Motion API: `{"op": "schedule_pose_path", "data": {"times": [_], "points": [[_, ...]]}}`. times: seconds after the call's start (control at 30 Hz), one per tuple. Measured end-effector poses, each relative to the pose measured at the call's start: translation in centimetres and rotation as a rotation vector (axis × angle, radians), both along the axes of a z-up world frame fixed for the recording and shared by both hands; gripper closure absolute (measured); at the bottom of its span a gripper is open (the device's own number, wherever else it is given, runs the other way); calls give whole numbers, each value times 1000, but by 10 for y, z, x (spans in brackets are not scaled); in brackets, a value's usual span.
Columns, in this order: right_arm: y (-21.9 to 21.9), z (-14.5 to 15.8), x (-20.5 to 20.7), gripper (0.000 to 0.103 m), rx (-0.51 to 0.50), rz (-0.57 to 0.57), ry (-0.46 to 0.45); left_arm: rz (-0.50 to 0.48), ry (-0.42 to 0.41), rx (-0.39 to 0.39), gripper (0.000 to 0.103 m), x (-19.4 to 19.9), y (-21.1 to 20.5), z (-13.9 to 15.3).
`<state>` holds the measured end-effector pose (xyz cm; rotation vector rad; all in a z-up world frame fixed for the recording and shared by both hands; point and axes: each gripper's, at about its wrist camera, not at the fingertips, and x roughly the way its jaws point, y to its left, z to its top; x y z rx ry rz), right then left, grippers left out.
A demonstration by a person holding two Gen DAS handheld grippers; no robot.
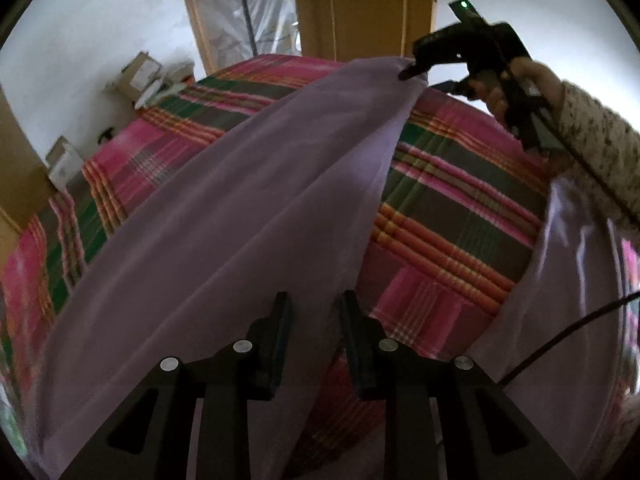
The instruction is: Fold clothes
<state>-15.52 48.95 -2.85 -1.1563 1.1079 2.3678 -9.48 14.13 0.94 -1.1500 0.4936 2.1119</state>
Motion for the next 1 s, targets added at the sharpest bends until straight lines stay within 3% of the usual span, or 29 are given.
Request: {"op": "schedule_pose_path", "data": {"times": [0.13,0.43,0.47,0.5,0.57,0.63,0.87,1.0], "points": [[0,-1,2,58,-4,-1,4,10,-108,94,76,-11,-4,2],[1,-3,1,58,-13,-6,16,25,-75,75,77,-15,2,1],[1,-3,1,59,-13,-11,20,28,-71,74,88,-17,2,1],[2,-2,2,64,-13,-14,26,31,-68,73,99,-18,2,1],[3,0,3,76,-17,-12,38,36,-62,72,99,-20,1,1],[1,5,3,95,8,-3,44,34,-56,84,100,-19,-2,3],[-5,38,17,96,76,10,109,-21,-66,191,100,-3,-23,27],[-9,54,35,96,66,15,124,-46,-81,231,100,10,-35,40]]}}
